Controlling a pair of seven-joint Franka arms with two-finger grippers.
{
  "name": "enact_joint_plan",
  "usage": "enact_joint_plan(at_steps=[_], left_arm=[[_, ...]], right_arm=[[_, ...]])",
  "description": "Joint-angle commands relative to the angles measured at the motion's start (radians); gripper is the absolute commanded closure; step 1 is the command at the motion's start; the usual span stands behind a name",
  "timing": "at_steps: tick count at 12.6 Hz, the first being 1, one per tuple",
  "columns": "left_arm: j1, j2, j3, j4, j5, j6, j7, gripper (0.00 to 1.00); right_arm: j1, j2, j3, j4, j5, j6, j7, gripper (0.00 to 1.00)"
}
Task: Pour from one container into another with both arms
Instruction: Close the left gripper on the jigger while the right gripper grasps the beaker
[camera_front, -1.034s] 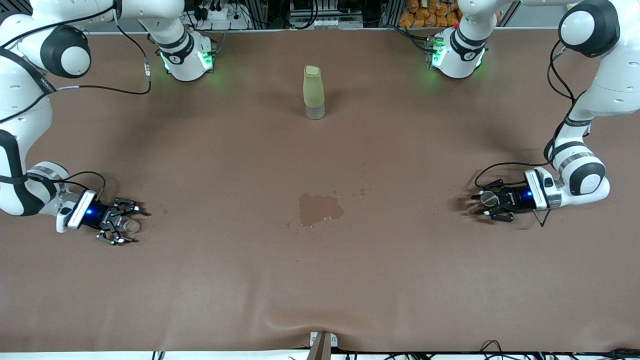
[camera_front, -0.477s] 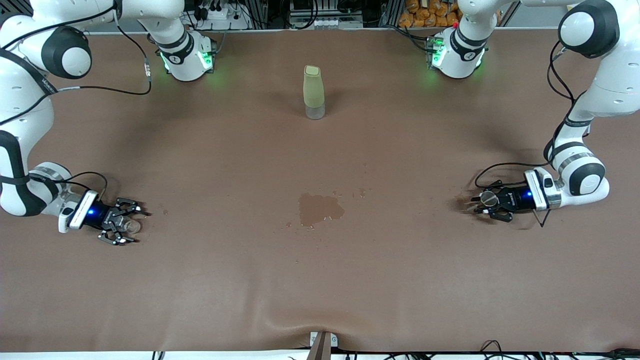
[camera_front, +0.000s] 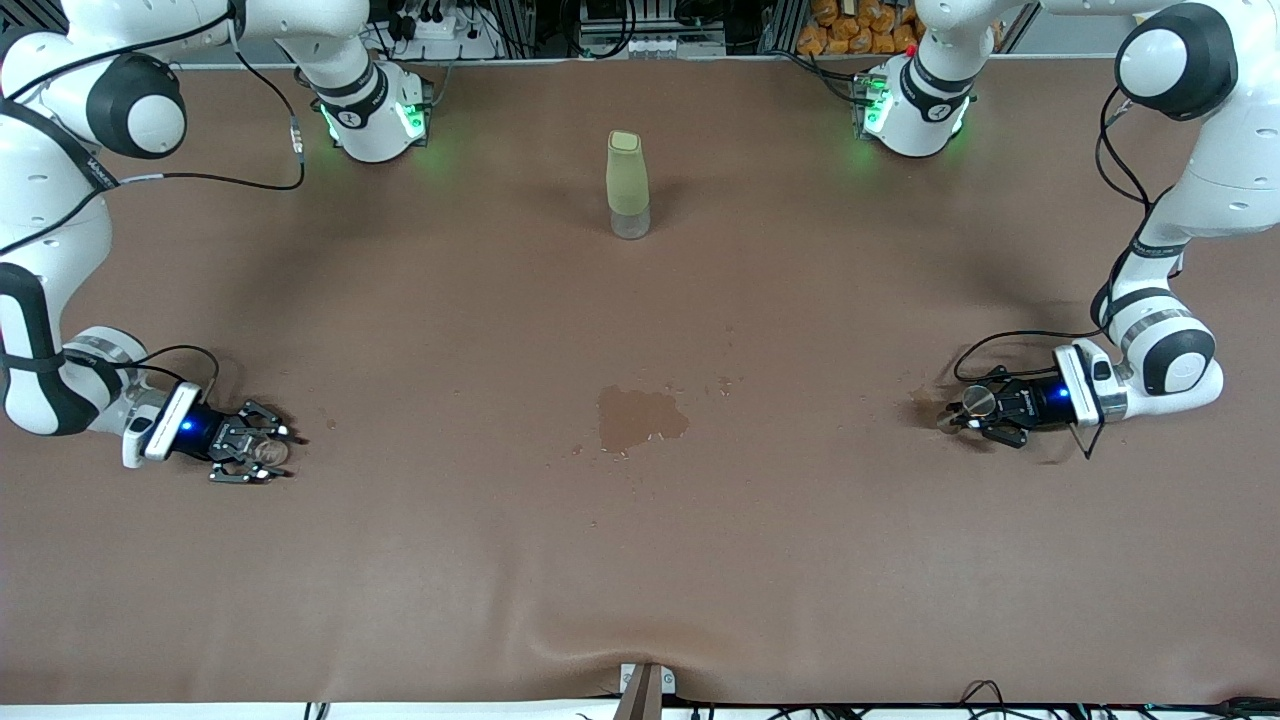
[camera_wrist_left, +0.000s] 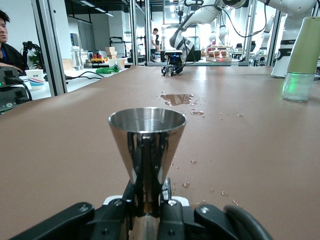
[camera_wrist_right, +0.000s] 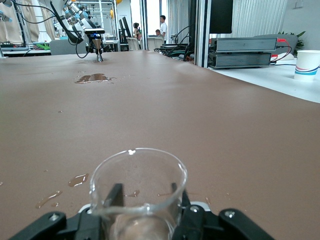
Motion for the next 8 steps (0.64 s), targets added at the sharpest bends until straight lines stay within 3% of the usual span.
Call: enact_joint_plan(at_steps=[1, 8], left_arm=[[-0.006, 0.014, 0.001, 0.023, -0.011, -0.036, -0.059, 1.00], [0.000, -0.055, -0.056, 0.046, 0.042, -0.073, -0.199, 1.00]], right_arm=[[0.004, 0.017, 0.000, 0.017, 0.023, -0.004, -0.001, 1.00], [0.004, 0.013, 0.000, 0.019, 0.048, -0.007, 0.025, 1.00]])
